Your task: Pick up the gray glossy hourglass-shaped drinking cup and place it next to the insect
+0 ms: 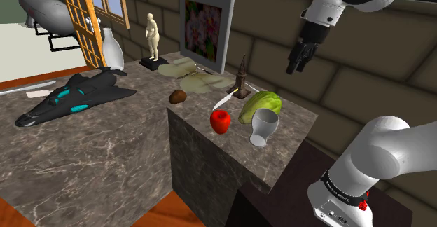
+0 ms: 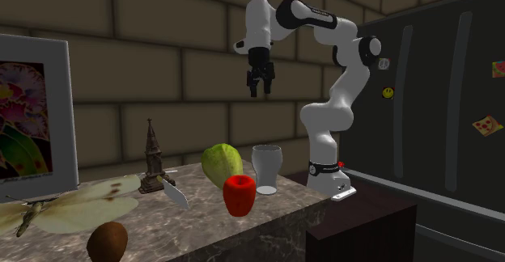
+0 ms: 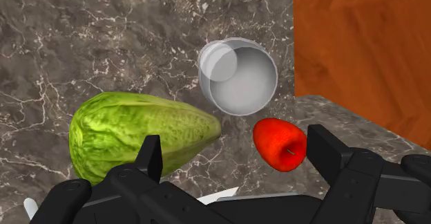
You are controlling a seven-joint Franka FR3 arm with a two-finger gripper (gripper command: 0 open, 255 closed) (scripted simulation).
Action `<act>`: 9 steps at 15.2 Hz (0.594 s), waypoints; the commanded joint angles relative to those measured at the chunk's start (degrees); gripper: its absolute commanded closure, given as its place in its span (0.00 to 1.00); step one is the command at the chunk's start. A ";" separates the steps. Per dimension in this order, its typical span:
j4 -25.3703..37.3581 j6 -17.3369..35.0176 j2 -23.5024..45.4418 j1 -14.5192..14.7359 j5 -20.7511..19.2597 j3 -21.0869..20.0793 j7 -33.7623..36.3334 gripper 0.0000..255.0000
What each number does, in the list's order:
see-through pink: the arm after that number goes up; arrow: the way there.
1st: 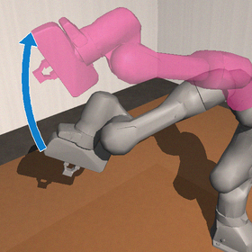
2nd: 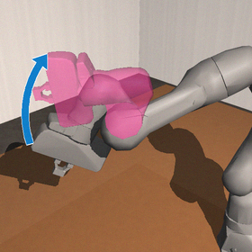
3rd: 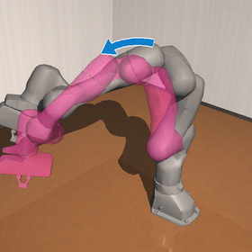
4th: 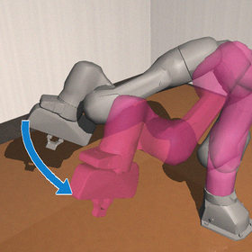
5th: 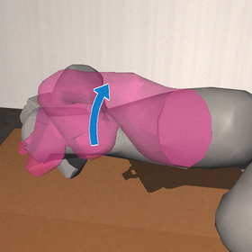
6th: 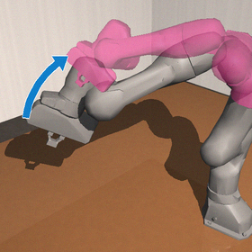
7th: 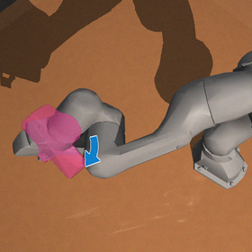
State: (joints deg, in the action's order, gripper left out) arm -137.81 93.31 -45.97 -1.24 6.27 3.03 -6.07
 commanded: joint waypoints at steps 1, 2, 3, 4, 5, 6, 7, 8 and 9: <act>0.00 0.00 0.00 0.00 0.00 0.00 0.00 0.00; -1.72 1.53 -0.24 0.18 0.33 -1.09 0.99 0.00; -3.38 3.08 -0.40 0.38 0.68 -2.19 1.99 0.00; -4.97 4.65 -0.46 0.61 1.05 -3.30 2.99 0.00; -6.50 6.25 -0.43 0.86 1.44 -4.42 3.99 0.00; -7.97 7.88 -0.29 1.14 1.84 -5.55 5.01 0.00; -9.36 9.53 -0.06 1.43 2.26 -6.70 6.03 0.00; -10.68 11.22 0.29 1.74 2.69 -7.87 7.06 0.00; -11.93 12.94 0.75 2.06 3.12 -9.05 8.10 0.00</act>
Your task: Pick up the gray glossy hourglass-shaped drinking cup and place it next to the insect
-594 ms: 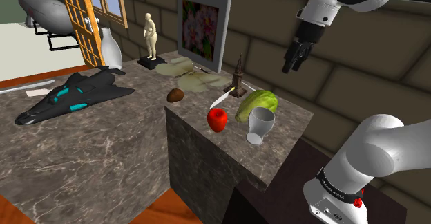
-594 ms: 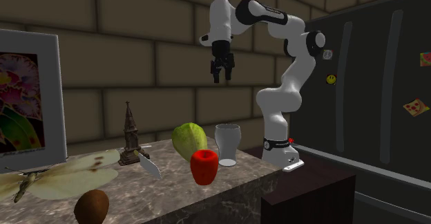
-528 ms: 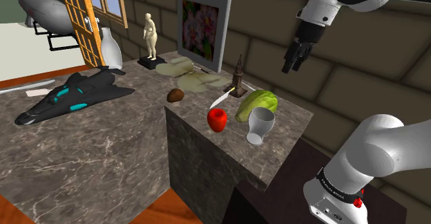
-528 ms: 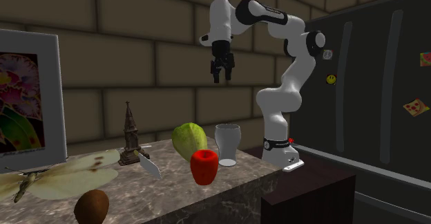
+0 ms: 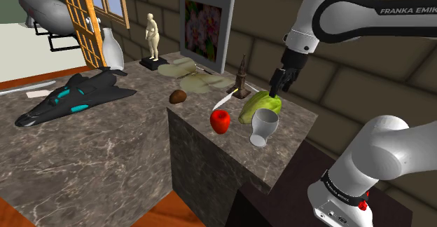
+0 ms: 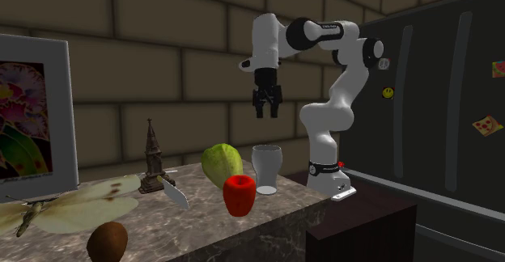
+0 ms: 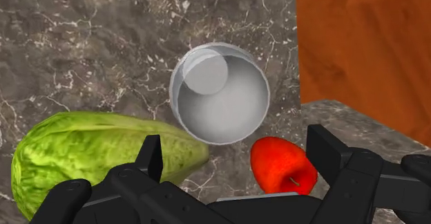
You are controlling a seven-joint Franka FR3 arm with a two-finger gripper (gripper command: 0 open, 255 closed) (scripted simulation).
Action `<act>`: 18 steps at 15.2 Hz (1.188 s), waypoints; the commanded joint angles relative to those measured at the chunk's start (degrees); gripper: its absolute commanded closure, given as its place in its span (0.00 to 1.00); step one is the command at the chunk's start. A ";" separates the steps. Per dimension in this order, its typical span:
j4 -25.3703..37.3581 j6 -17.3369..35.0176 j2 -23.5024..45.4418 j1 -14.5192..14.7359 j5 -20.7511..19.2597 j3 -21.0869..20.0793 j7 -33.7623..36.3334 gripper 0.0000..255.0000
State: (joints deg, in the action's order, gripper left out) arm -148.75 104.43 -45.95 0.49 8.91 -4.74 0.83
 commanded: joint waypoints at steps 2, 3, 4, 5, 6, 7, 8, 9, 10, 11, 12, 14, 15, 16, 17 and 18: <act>-3.26 5.36 2.01 0.97 1.38 -3.70 3.30 0.00; -4.28 7.19 2.84 1.29 1.83 -4.94 4.36 0.00; -5.22 9.07 3.80 1.62 2.26 -6.18 5.45 0.00; -6.08 10.98 4.90 1.91 2.69 -7.44 6.55 0.00; -6.84 12.93 6.13 2.21 3.08 -8.71 7.68 0.00; -7.52 14.92 7.50 2.47 3.43 -9.99 8.83 0.00; -7.87 16.07 8.34 2.59 3.62 -10.74 9.49 0.00; -8.39 17.01 8.75 2.63 3.74 -10.89 9.48 0.00; -8.91 17.97 9.19 2.66 3.87 -11.05 9.47 0.00; -9.41 18.93 9.66 2.70 3.99 -11.21 9.46 0.00; -9.91 19.91 10.15 2.73 4.11 -11.37 9.44 0.00; -10.85 21.90 11.20 2.78 4.36 -11.69 9.42 0.00; -11.30 22.92 11.76 2.81 4.48 -11.86 9.41 0.00; -11.55 23.51 12.10 2.82 4.55 -11.96 9.41 0.00; -11.56 23.50 12.09 2.82 4.55 -11.96 9.41 0.00; -11.55 23.50 12.10 2.82 4.55 -11.96 9.41 0.00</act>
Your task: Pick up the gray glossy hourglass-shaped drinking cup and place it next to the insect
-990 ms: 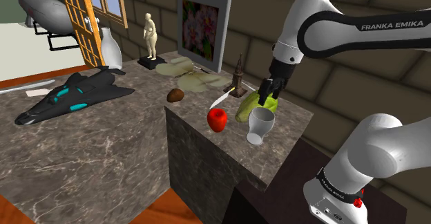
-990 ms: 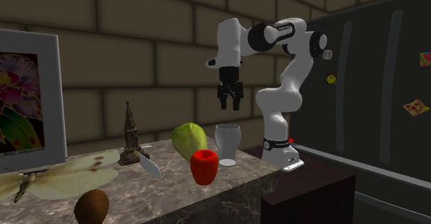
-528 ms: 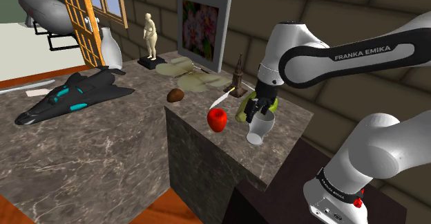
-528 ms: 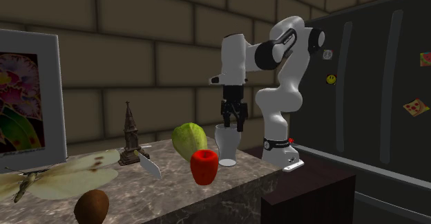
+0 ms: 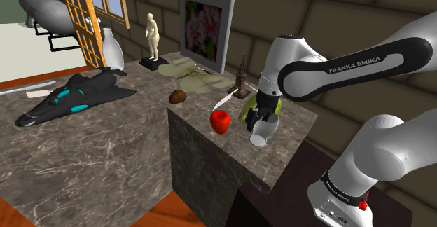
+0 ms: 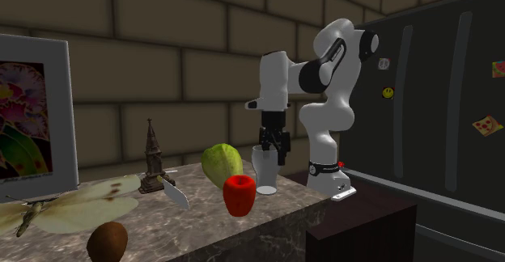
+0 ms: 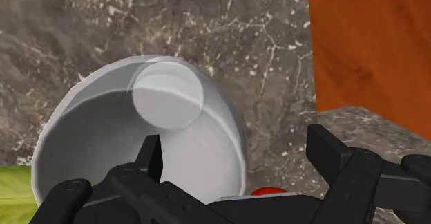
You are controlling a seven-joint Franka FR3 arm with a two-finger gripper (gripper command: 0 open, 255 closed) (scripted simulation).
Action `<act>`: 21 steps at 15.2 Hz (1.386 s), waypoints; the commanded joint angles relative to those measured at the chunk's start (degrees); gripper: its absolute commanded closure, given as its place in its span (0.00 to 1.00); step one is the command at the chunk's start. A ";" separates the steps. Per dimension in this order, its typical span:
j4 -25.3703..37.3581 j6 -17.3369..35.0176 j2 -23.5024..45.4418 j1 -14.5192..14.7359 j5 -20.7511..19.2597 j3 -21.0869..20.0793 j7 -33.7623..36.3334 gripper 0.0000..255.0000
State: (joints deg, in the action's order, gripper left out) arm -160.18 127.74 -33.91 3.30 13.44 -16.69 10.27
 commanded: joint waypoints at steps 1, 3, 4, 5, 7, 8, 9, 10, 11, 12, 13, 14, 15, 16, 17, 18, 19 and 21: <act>-0.12 0.20 0.06 0.00 0.02 -0.01 -0.03 0.00; -0.12 0.20 0.06 0.00 0.02 -0.01 -0.03 0.00; -0.12 0.20 0.06 0.00 0.02 -0.01 -0.03 0.00; -0.12 0.19 0.05 0.00 0.02 0.00 -0.03 0.00; -0.12 0.19 0.05 0.00 0.02 0.00 -0.03 1.00; -0.12 0.19 0.06 0.00 0.02 0.00 -0.03 1.00; -0.12 0.19 0.06 0.00 0.02 0.00 -0.03 1.00; -0.12 0.19 0.06 0.00 0.02 0.00 -0.03 1.00; -0.15 0.21 0.05 0.00 0.02 0.00 -0.04 1.00; -0.14 0.21 0.05 0.02 0.04 -0.03 -0.01 1.00; -0.12 0.24 0.10 0.01 0.03 -0.04 0.00 1.00; -0.14 0.24 0.09 0.02 0.04 -0.03 -0.01 1.00; -0.12 0.20 0.06 0.00 0.02 0.00 -0.03 1.00; 0.33 -0.82 -0.51 -0.01 -0.09 0.15 -0.01 1.00; 0.81 -1.82 -1.03 -0.04 -0.21 0.30 0.02 1.00; 1.30 -2.81 -1.54 -0.06 -0.33 0.44 0.05 1.00; 1.80 -3.79 -2.02 -0.08 -0.44 0.59 0.08 1.00; 2.83 -5.71 -2.91 -0.14 -0.68 0.88 0.13 1.00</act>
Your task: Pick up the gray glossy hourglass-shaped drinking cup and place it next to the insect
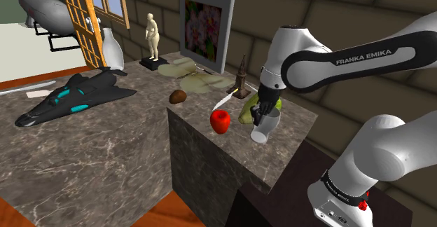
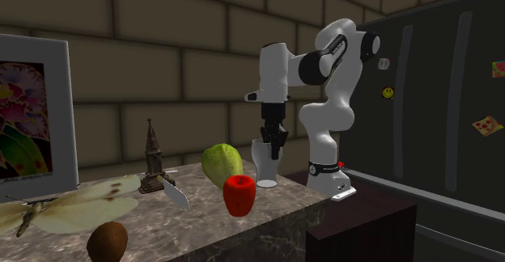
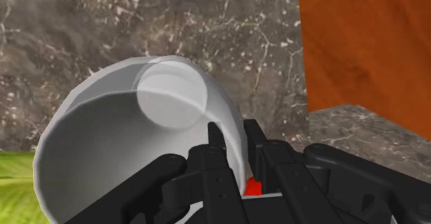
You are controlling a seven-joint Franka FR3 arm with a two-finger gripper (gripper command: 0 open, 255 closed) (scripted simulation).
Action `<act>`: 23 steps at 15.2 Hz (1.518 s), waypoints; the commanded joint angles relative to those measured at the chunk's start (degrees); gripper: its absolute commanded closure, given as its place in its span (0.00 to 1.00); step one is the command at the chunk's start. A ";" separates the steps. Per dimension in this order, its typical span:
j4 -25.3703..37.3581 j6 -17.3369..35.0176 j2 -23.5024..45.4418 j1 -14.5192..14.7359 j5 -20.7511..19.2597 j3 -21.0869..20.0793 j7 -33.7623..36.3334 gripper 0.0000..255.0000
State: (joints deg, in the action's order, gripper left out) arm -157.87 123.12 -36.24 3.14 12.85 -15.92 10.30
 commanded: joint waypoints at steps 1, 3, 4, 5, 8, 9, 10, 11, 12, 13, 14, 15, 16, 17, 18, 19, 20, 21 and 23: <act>1.05 -2.04 -0.99 0.00 -0.21 0.25 0.13 1.00; 2.16 -3.90 -1.74 -0.07 -0.44 0.53 0.19 1.00; 2.74 -4.81 -2.08 -0.10 -0.56 0.67 0.22 1.00; 3.32 -5.71 -2.41 -0.13 -0.68 0.81 0.25 1.00; 5.13 -8.37 -3.25 -0.24 -1.03 1.20 0.34 1.00; 5.76 -9.23 -3.49 -0.28 -1.14 1.33 0.38 1.00; 6.40 -10.09 -3.71 -0.32 -1.26 1.46 0.41 1.00; 7.04 -10.94 -3.91 -0.36 -1.37 1.59 0.44 1.00; 7.70 -11.78 -4.10 -0.40 -1.48 1.71 0.47 1.00; 8.37 -12.61 -4.27 -0.44 -1.59 1.83 0.51 1.00; 9.04 -13.43 -4.41 -0.48 -1.70 1.95 0.54 1.00; 9.73 -14.25 -4.55 -0.52 -1.80 2.07 0.57 1.00; 10.42 -15.06 -4.66 -0.56 -1.91 2.18 0.61 1.00; 11.13 -15.86 -4.76 -0.60 -2.01 2.30 0.64 1.00; 11.84 -16.66 -4.84 -0.64 -2.12 2.41 0.68 1.00; 12.57 -17.45 -4.91 -0.68 -2.22 2.52 0.71 1.00; 13.30 -18.23 -4.96 -0.72 -2.32 2.62 0.75 1.00; 14.04 -19.01 -5.00 -0.76 -2.42 2.73 0.79 1.00; 15.55 -20.55 -5.03 -0.84 -2.61 2.93 0.86 1.00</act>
State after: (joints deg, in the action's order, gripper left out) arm -143.13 103.35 -41.30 2.36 10.36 -13.12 11.16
